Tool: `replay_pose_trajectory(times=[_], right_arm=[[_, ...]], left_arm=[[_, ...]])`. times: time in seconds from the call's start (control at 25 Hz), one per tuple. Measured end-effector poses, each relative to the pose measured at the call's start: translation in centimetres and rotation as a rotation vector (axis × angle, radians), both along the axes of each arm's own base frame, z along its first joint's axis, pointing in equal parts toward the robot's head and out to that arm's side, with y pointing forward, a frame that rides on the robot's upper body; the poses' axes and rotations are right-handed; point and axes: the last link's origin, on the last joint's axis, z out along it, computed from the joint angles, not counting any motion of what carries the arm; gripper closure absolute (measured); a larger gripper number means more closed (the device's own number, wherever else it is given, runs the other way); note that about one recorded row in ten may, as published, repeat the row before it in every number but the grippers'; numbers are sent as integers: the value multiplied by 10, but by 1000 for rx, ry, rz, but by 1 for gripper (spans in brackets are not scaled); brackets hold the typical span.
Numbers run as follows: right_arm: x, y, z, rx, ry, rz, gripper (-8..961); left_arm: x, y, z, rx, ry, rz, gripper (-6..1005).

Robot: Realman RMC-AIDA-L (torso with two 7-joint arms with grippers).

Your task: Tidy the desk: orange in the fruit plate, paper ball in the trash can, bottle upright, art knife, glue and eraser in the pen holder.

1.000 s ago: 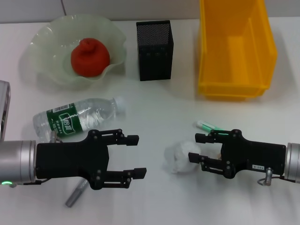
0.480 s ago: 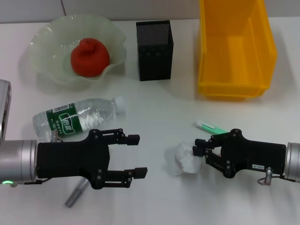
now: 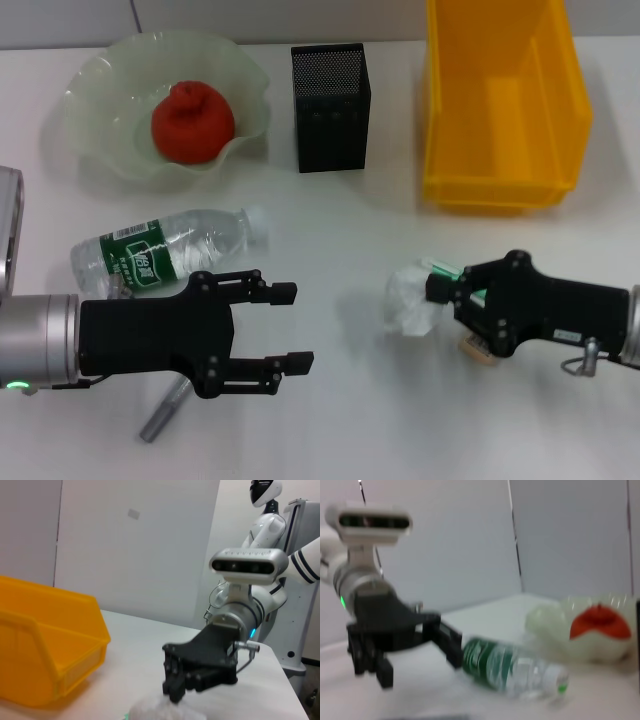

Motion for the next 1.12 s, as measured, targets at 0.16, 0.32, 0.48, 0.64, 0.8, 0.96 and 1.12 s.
replay_pose_trajectory(times=[0.16,0.32,0.48,0.64,0.8,0.96,1.12], right_arm=[[-3,-1,15,47,55,23,954],[-3,-2,29,112,99,22,955],[-1,6,48,243,149,-15,955],[-2,23,68,373,192,-52,954],[-5,47,76,447,180,-92,942],[-6,70,72,475,120,-142,918],[-6,82,66,485,91,-181,894]], left_arm=[[0,1,0,5,3,1,242],[0,2,0,10,5,3,242],[0,3,0,14,4,4,242],[1,4,1,18,3,4,243],[2,5,1,20,1,2,243],[3,6,1,21,1,-2,243],[3,7,1,21,1,-4,242]])
